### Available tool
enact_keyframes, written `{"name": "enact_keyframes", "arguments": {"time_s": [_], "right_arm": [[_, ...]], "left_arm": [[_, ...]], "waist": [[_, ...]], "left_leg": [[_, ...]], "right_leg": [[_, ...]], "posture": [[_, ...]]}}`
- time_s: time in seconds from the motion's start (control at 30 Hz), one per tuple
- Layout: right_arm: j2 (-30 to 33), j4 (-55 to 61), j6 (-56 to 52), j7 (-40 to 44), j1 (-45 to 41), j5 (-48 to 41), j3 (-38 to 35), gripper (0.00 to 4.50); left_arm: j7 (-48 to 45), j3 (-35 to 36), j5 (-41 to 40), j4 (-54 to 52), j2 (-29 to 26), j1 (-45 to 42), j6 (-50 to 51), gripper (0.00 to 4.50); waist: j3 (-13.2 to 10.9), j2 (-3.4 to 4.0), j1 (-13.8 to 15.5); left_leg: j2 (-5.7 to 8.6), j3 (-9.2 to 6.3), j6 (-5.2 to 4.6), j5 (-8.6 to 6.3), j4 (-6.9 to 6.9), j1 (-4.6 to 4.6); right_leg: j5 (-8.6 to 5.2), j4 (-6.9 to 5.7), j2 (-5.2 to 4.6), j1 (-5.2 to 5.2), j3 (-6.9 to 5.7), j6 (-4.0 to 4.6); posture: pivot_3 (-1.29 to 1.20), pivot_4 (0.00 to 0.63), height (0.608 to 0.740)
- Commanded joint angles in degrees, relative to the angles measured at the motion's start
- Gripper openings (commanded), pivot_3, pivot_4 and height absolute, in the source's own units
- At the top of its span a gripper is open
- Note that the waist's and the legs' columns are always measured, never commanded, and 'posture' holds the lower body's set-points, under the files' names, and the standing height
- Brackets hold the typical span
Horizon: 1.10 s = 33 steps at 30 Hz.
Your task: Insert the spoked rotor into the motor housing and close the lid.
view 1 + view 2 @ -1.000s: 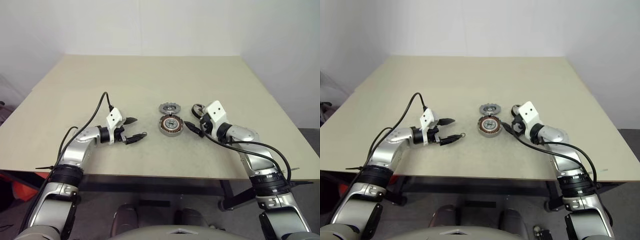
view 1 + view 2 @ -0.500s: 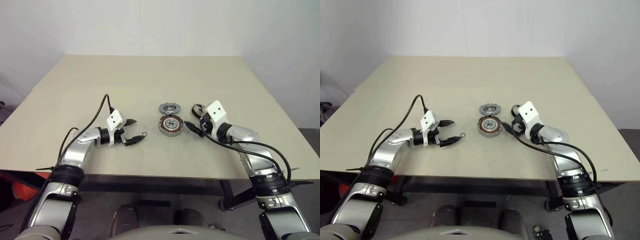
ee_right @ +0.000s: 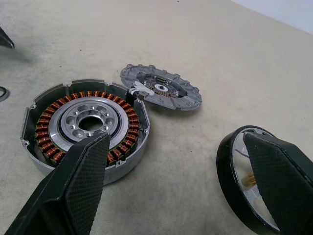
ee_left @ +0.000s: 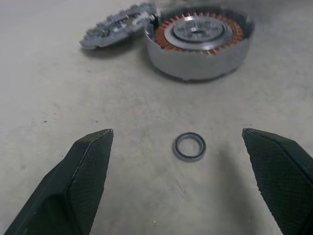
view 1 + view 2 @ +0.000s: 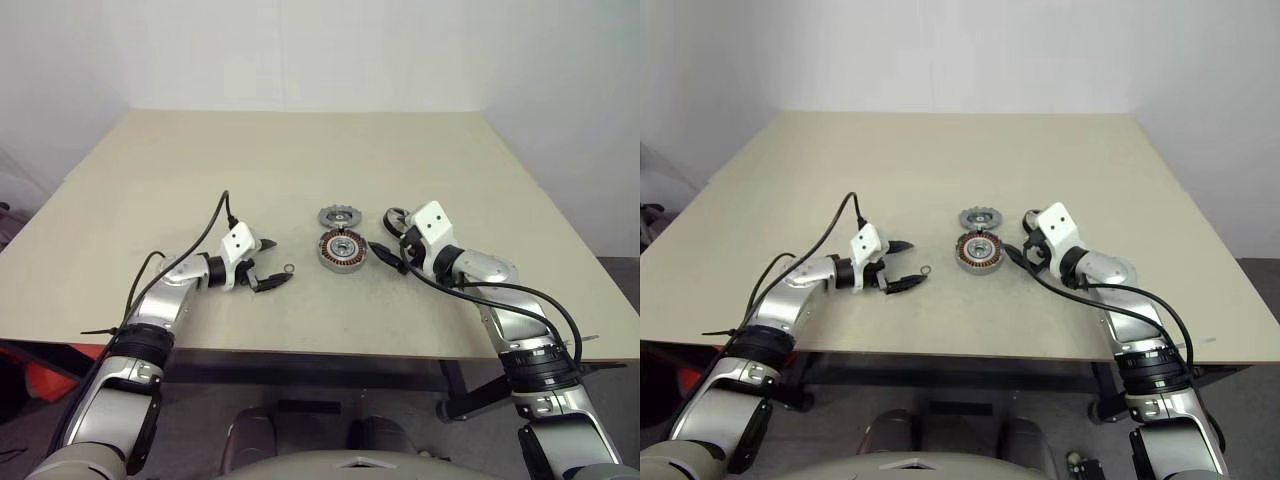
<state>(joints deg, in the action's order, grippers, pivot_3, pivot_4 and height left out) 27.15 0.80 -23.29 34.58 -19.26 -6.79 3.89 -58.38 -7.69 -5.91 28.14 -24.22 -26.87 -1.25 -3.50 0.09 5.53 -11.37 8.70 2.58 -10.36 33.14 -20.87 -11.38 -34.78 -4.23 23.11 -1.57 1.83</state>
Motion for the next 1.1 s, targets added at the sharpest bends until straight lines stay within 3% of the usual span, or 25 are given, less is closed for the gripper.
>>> {"name": "enact_keyframes", "arguments": {"time_s": [0.03, 1.1], "right_arm": [[-0.1, 1.5, 1.0, -0.6, -0.6, -0.2, -1.1, 4.5], [-0.9, 2.2, 0.9, -0.6, 0.6, -0.5, -0.5, 4.5]], "left_arm": [[0.7, -1.2, 2.0, 1.2, 0.2, -1.5, -2.8, 4.45], [6.3, 0.5, 1.6, 5.1, 6.9, -3.2, 2.2, 4.45]], "waist": [[0.0, 0.0, 0.0], [0.0, 0.01, 0.2]], "left_leg": [[0.0, 0.0, 0.01, 0.01, 0.0, 0.0], [0.06, 0.0, 0.05, 0.03, -0.03, 0.3]], "right_leg": [[0.0, 0.0, 0.0, 0.0, 0.0, 0.0], [-0.21, 0.0, -0.13, -0.38, 0.0, -0.37]], "posture": [[0.0, 0.0, 0.74], [0.0, 0.0, 0.74]]}}
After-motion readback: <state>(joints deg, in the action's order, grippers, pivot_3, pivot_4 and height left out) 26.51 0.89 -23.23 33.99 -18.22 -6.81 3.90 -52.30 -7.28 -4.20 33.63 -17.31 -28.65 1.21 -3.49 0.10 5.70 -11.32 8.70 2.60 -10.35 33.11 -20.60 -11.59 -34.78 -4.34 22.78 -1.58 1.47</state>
